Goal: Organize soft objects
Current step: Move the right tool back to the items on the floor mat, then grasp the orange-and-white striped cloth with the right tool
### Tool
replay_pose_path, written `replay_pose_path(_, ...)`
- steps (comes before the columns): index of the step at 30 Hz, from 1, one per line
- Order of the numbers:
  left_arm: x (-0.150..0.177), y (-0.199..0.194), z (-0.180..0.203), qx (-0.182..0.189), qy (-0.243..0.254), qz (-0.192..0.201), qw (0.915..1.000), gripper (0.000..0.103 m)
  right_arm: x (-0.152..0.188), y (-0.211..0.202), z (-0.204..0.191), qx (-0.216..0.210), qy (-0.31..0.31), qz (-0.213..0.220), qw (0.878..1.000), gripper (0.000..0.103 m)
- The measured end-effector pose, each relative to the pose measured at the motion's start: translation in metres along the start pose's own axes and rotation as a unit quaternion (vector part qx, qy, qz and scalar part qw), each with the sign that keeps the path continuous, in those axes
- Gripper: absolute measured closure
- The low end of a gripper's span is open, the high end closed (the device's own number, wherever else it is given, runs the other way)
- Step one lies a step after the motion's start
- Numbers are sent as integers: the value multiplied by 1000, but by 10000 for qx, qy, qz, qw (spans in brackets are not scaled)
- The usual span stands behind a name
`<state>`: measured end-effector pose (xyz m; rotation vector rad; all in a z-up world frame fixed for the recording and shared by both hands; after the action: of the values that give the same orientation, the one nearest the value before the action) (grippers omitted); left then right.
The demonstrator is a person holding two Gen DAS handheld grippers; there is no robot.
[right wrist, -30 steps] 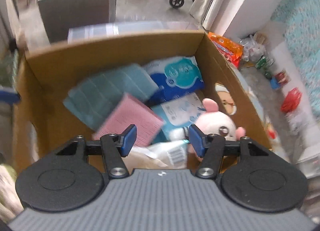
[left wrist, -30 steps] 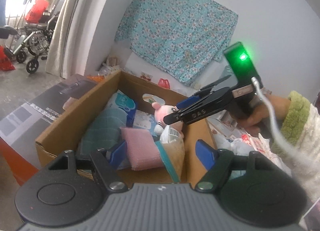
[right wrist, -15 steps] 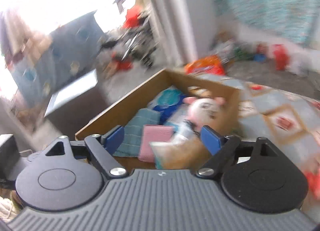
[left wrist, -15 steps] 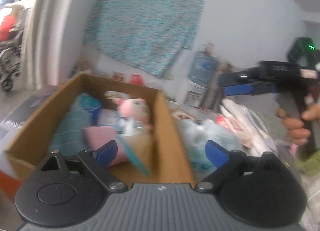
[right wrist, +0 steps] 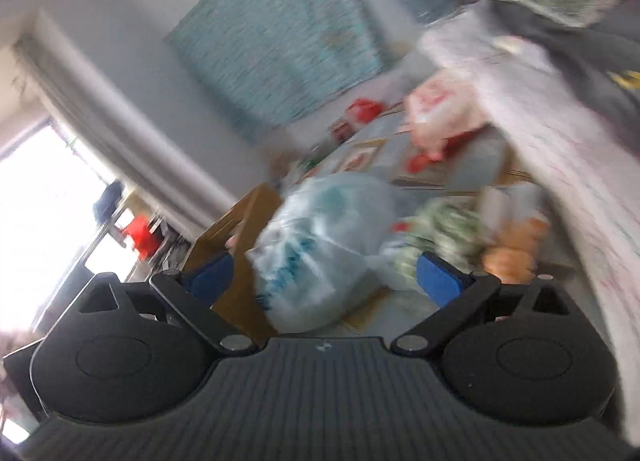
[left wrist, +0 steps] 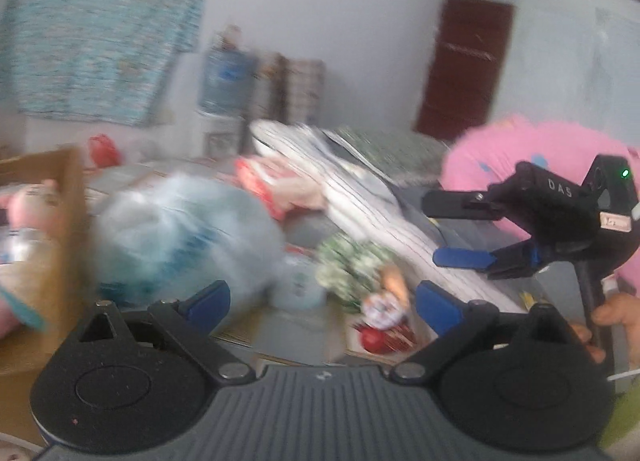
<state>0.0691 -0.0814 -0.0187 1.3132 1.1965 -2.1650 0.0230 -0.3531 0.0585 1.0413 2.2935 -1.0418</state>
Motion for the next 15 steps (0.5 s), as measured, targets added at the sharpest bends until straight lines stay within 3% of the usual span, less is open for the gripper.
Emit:
replay_pose_path(6,19,50,25,128,383,-444,9982,8,13,-7,25,577,-212,268,9977,5)
replay_pose_path(15,32,89,20,-16,513,-793,9955,23,18,18,62,874,-6,209,9960,12)
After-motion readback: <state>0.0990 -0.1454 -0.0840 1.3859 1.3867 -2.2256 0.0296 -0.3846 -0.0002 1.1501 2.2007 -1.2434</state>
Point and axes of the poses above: each gripper's, at about its wrist camera, not at the fingertips, and y roughly the way its jaws point, z to its right, x to its underside, the point moved 7 cm from there along y, roughly the way its jaws point, and after that the axes turned 3 degrees about x, right-handed, at the moved point
